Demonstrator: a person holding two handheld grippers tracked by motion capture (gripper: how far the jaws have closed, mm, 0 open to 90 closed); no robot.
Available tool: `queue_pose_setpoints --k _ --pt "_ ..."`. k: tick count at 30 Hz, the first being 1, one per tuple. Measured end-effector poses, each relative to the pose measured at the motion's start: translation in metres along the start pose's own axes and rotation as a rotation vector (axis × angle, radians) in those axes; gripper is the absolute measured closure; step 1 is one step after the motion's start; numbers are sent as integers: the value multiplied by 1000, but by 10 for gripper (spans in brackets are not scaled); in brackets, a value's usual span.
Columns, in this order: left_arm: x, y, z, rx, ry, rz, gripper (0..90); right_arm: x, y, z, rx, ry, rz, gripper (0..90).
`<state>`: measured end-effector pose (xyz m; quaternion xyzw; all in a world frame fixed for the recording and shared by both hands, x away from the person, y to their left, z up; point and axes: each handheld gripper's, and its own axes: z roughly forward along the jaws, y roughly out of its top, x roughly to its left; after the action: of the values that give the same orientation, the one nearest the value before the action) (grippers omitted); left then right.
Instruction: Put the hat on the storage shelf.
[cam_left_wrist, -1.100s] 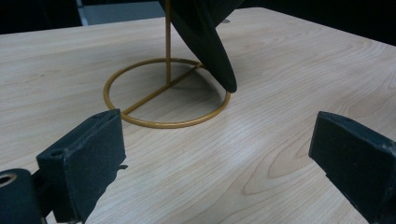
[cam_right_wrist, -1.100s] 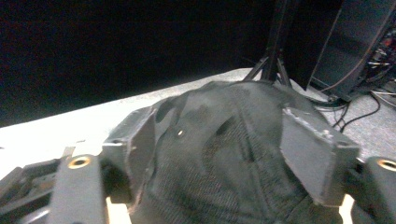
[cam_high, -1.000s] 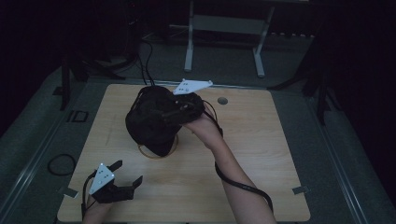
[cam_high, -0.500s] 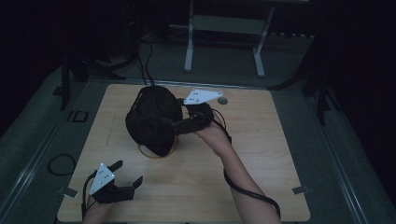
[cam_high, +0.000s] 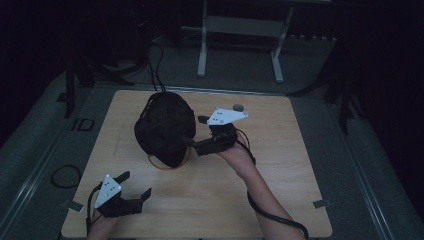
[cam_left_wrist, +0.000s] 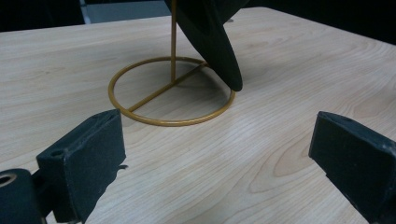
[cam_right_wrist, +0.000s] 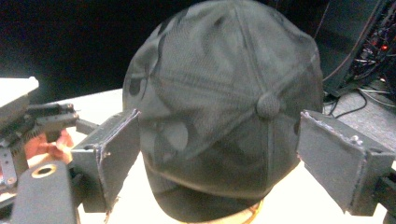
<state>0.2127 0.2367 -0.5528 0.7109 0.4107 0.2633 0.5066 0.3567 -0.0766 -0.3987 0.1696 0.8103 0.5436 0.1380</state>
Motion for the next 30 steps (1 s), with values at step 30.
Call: queue_pose_setpoints --k 30 --pt "-2 0 1 5 -11 3 40 19 -99 -16 60 55 6 142"
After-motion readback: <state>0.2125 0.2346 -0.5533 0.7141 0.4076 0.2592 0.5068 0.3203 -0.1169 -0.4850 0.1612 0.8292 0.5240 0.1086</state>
